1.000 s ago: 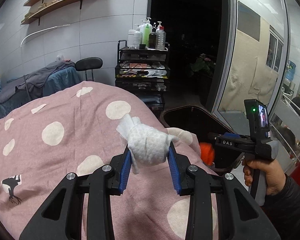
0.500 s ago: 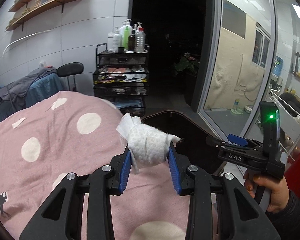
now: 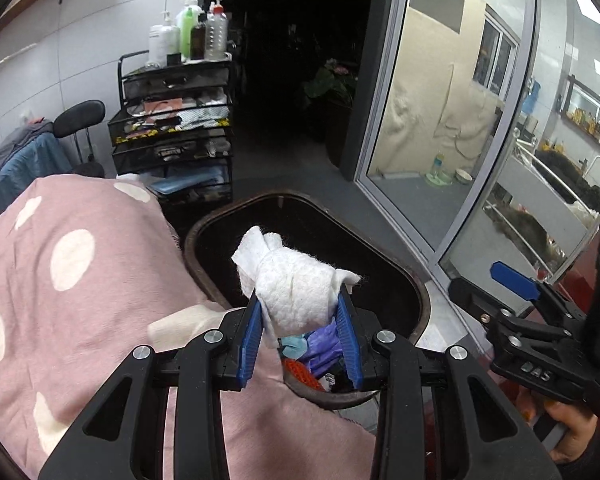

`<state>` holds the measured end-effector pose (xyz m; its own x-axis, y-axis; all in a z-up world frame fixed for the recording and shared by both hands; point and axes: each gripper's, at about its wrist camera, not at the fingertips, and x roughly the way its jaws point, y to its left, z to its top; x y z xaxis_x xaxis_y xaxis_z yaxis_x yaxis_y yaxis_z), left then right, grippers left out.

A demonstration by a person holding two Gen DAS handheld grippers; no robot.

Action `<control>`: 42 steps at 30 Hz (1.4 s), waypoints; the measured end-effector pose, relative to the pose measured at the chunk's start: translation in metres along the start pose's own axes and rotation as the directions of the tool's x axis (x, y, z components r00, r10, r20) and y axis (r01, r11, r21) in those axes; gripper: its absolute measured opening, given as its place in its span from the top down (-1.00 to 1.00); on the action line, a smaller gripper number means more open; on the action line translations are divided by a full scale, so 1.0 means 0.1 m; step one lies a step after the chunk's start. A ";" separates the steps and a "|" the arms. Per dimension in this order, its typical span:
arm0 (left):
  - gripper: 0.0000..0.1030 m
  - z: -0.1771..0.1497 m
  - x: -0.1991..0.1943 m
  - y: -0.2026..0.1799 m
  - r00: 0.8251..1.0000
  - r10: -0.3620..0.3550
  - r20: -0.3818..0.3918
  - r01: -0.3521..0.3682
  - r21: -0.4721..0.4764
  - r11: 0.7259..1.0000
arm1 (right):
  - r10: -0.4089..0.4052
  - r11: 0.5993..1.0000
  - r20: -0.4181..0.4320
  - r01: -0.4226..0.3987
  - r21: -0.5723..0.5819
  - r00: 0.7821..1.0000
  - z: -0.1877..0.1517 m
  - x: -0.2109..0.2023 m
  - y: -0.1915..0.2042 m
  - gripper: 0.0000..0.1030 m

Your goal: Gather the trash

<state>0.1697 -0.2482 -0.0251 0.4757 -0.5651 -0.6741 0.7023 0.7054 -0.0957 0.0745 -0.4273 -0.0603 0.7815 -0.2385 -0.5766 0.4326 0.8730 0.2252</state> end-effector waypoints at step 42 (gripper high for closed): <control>-0.89 -0.83 -1.47 0.37 0.841 0.454 0.294 -0.401 -0.225 0.888 | 0.165 0.976 0.123 -0.144 -0.164 0.979 -0.35 -0.45 0.72 -0.89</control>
<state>0.0822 -0.1038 0.0096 0.8748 -0.2810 -0.3947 0.3142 0.9491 0.0207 0.0545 -0.3393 -0.0455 0.8912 -0.1418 -0.4310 0.2361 0.9561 0.1736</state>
